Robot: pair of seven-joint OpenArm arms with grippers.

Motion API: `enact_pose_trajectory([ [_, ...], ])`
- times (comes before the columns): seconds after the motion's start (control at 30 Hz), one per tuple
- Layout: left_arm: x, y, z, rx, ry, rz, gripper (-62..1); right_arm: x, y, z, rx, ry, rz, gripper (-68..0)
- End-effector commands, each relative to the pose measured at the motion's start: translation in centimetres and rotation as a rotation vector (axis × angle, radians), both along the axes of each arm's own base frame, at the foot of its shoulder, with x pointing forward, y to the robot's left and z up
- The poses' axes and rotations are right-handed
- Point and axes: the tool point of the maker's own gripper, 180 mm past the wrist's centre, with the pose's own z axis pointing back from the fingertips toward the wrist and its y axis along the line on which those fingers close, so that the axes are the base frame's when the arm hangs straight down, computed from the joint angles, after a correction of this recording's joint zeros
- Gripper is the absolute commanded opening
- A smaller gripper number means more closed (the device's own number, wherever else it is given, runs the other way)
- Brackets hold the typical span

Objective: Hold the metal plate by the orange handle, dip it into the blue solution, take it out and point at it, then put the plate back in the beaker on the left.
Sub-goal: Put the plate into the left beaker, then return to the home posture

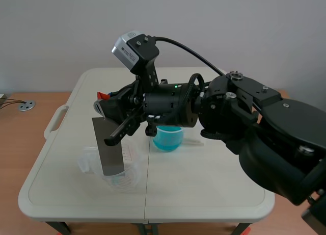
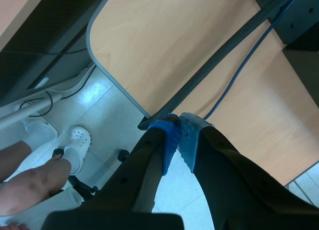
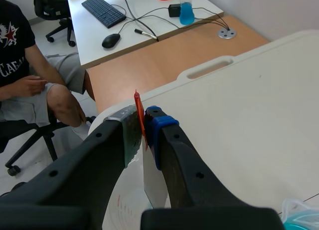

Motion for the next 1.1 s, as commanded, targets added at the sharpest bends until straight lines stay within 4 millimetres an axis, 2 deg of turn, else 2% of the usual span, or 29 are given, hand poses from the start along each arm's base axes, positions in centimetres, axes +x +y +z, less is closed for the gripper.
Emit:
enact_pose_trajectory([
  [0.0, -0.1, -0.5, 0.2, -0.015, -0.003, 0.006, -58.0, 0.3, 0.3, 1.4, 0.042, -0.014, 0.000, -66.2],
  [0.37, -0.1, -0.5, 0.2, -0.015, -0.003, 0.006, -58.0, 0.6, -0.2, -0.3, 0.032, 0.053, -0.019, -66.2],
  [0.63, -0.1, -0.5, 0.2, -0.015, -0.003, 0.006, -58.0, 0.6, -0.2, -0.4, 0.030, 0.053, -0.021, -66.0],
  [0.77, -0.1, -0.5, 0.2, -0.015, -0.003, 0.006, -58.0, 0.6, -0.3, -0.4, 0.027, 0.052, -0.021, -62.0],
  [1.07, -0.1, -0.5, 0.2, -0.015, -0.003, 0.006, -58.0, 0.6, -0.3, -0.5, 0.020, 0.054, -0.020, -62.0],
])
